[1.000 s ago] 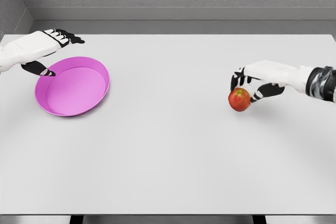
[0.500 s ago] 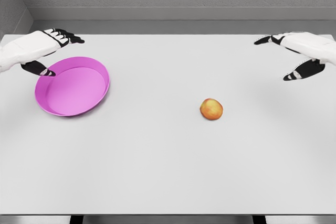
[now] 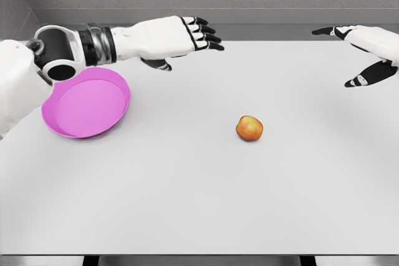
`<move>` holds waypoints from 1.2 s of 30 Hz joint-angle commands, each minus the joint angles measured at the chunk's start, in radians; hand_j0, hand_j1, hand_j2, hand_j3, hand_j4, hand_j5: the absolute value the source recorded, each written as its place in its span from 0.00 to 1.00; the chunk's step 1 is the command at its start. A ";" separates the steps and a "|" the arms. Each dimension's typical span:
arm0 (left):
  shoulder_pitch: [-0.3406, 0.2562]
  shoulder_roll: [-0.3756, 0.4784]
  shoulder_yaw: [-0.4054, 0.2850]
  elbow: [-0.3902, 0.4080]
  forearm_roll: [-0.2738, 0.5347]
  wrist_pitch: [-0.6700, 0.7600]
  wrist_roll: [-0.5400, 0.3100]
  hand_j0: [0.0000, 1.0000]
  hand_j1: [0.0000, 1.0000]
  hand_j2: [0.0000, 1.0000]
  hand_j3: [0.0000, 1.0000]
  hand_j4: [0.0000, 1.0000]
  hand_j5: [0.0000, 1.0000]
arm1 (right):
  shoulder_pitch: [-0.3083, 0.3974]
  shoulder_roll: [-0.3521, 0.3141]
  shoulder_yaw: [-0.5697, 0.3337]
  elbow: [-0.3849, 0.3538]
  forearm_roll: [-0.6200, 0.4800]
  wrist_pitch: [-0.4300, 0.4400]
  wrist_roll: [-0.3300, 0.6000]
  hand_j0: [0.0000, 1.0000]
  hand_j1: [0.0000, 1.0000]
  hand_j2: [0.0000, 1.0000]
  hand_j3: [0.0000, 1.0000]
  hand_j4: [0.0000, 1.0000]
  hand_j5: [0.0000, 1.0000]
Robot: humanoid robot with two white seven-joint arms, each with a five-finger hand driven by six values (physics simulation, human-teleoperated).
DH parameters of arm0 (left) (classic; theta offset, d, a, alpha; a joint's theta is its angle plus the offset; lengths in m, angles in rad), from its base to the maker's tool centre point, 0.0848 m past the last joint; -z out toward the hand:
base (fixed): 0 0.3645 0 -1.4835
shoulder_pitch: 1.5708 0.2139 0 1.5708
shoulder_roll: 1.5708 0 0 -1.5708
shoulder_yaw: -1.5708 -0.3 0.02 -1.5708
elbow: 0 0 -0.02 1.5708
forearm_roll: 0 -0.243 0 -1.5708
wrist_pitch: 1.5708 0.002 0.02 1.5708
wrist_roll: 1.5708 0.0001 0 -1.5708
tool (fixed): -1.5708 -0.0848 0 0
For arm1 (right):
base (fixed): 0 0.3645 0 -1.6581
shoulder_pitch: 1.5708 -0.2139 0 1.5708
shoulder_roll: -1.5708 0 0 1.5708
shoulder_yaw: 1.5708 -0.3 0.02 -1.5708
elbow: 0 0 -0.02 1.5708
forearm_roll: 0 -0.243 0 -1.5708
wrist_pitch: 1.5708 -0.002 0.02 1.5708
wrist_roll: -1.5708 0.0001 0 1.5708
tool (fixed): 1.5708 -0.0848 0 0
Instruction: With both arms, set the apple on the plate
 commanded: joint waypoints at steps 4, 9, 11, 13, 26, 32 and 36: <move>-0.055 -0.247 -0.159 0.154 -0.110 0.001 -0.008 1.00 1.00 1.00 1.00 1.00 1.00 | 0.000 0.002 -0.008 0.004 -0.001 -0.001 0.000 1.00 1.00 1.00 1.00 1.00 1.00; -0.077 -0.333 -0.238 0.210 -0.133 0.001 -0.019 1.00 1.00 1.00 1.00 1.00 1.00 | 0.000 0.003 -0.008 0.002 -0.001 -0.001 0.000 1.00 1.00 1.00 1.00 1.00 1.00; -0.069 -0.334 -0.278 0.210 -0.125 0.001 -0.019 1.00 1.00 1.00 1.00 1.00 1.00 | 0.002 -0.007 -0.020 0.004 -0.003 0.013 0.000 1.00 1.00 1.00 1.00 1.00 1.00; -0.068 -0.328 -0.304 0.208 -0.122 0.001 -0.019 1.00 1.00 1.00 1.00 1.00 1.00 | 0.012 -0.009 -0.036 0.000 -0.004 0.012 0.000 1.00 1.00 1.00 1.00 1.00 1.00; -0.072 -0.334 -0.349 0.210 -0.119 0.001 -0.068 1.00 1.00 1.00 1.00 1.00 1.00 | 0.029 -0.007 -0.034 -0.010 -0.004 0.012 0.000 1.00 1.00 1.00 1.00 1.00 1.00; -0.068 -0.363 -0.361 0.243 -0.146 0.001 -0.093 1.00 1.00 1.00 1.00 1.00 1.00 | 0.031 -0.007 -0.034 -0.010 -0.004 0.012 0.000 1.00 1.00 1.00 1.00 1.00 1.00; -0.075 -0.365 -0.359 0.245 -0.148 0.001 -0.134 1.00 1.00 1.00 1.00 1.00 1.00 | 0.031 -0.007 -0.033 -0.010 -0.004 0.012 0.000 1.00 1.00 1.00 1.00 1.00 1.00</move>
